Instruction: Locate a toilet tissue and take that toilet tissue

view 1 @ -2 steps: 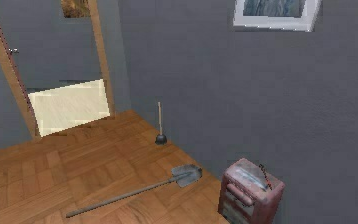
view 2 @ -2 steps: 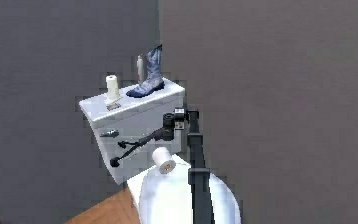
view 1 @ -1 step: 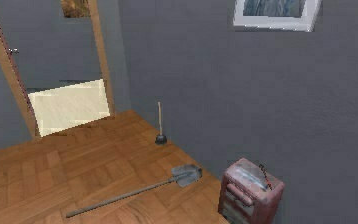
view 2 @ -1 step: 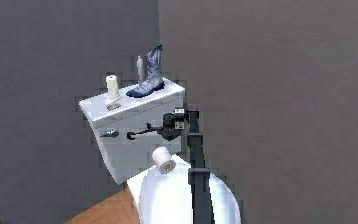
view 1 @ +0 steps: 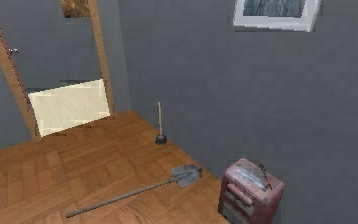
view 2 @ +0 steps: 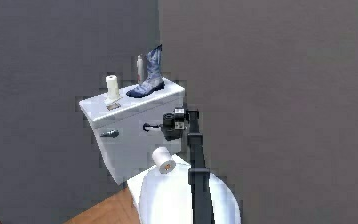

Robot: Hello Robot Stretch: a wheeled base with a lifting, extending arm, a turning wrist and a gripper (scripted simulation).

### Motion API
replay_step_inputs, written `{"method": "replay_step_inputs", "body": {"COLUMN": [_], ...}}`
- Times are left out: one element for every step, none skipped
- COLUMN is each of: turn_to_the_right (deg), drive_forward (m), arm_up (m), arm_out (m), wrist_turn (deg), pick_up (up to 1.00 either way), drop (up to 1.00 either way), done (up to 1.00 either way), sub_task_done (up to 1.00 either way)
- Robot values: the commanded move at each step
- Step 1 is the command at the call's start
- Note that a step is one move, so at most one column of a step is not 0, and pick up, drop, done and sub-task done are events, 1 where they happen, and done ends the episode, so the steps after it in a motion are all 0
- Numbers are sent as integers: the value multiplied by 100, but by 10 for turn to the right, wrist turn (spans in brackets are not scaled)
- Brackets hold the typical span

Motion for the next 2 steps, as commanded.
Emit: {"method": "replay_step_inputs", "body": {"turn_to_the_right": [0, 0], "drive_forward": [0, 0], "arm_up": [-30, 0], "arm_out": [0, 0], "wrist_turn": [0, 0], "pick_up": [0, 100], "drop": [0, 0], "done": [0, 0], "sub_task_done": [0, 0]}}
